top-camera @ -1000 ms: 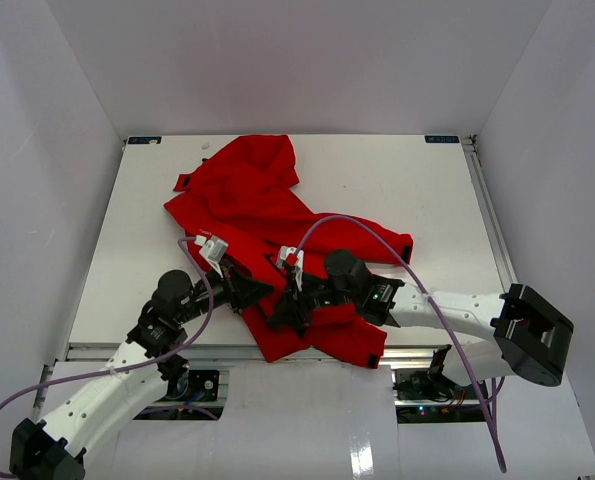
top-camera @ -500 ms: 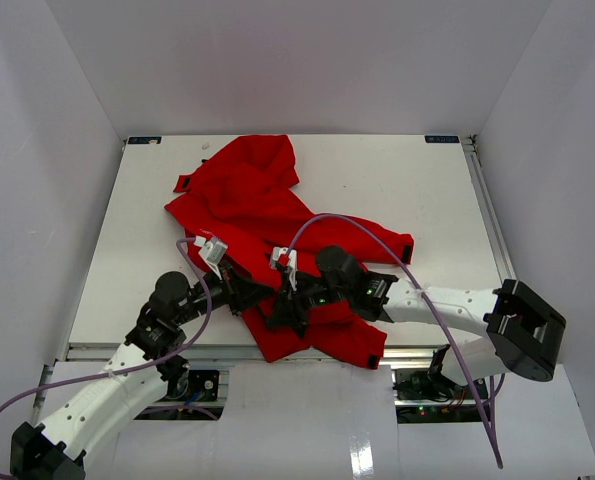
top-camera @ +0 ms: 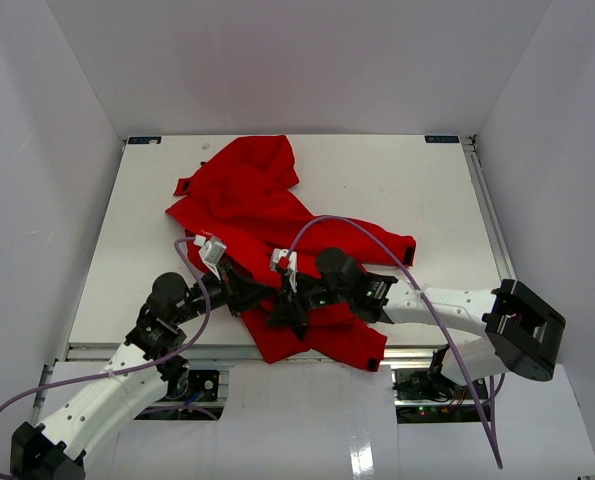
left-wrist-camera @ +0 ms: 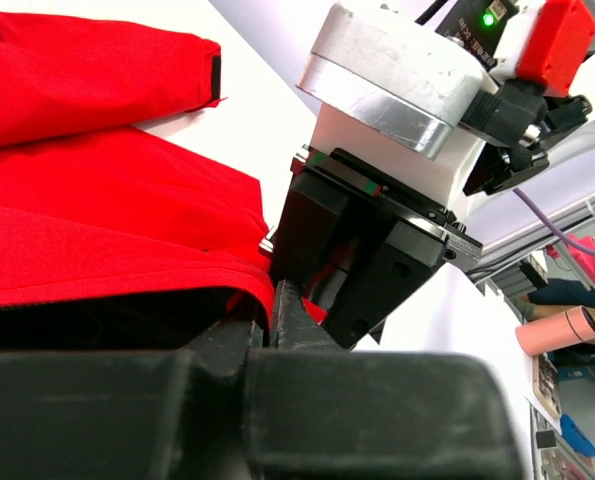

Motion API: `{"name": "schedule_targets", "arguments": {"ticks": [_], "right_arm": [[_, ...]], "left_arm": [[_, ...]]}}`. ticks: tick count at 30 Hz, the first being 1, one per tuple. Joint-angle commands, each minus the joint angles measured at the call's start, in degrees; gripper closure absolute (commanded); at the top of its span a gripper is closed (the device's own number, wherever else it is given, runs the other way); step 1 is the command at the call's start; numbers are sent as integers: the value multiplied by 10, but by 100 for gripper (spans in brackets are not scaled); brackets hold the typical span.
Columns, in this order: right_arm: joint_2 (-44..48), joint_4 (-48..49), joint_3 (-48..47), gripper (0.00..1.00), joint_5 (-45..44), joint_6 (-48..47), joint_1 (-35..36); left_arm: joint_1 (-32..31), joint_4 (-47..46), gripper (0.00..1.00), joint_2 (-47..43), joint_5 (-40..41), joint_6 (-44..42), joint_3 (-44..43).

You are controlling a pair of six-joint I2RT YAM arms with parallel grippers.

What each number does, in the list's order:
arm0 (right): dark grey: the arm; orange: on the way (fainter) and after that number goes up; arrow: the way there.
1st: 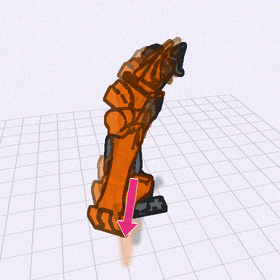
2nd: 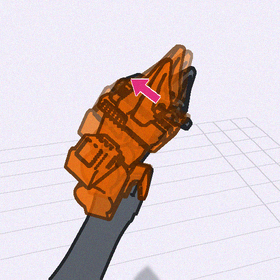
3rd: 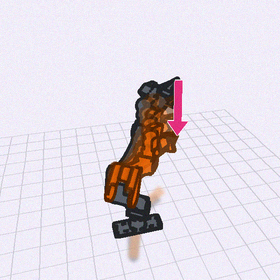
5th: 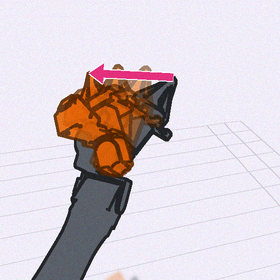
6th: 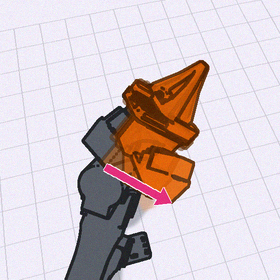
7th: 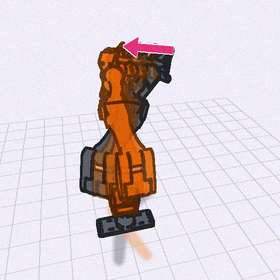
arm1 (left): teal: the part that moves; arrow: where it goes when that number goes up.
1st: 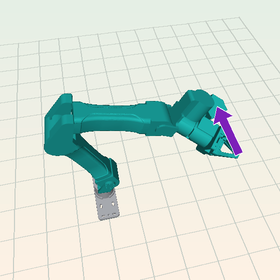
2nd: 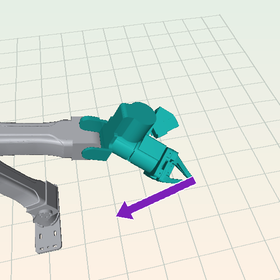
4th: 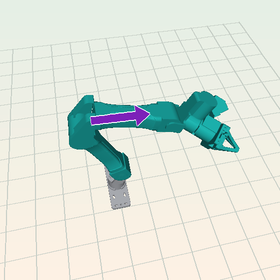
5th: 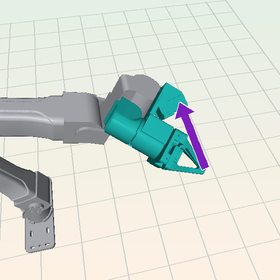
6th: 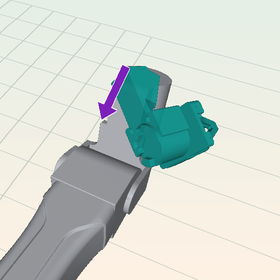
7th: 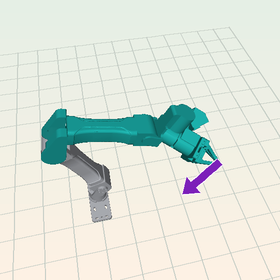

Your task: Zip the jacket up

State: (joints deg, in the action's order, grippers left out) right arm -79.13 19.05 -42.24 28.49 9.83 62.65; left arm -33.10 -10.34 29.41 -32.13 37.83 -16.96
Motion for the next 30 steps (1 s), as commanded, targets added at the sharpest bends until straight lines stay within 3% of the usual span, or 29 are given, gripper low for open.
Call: {"name": "schedule_targets", "arguments": {"ticks": [1,2,4,6,10,18,21,24,30], "right_arm": [[14,40,-1,87,0,-4,0],[13,40,-3,88,-3,-4,0],[13,41,-3,88,-11,-2,0],[13,47,-2,89,-20,2,0],[15,56,-4,92,-47,16,0],[28,89,5,92,-74,40,-1],[30,102,8,92,-82,48,-1],[28,109,8,92,-86,54,-1],[25,134,12,92,-86,68,-1]], "left_arm": [[0,-10,74,-5,6,13,-5],[0,5,59,-5,23,17,-7],[0,62,39,-3,80,25,-25],[0,99,34,-1,111,29,-38],[0,165,37,-4,163,51,-54],[0,104,55,-33,148,82,5],[0,44,54,-32,111,99,34],[0,5,43,-31,90,109,51],[0,-57,40,-51,75,120,82]]}}
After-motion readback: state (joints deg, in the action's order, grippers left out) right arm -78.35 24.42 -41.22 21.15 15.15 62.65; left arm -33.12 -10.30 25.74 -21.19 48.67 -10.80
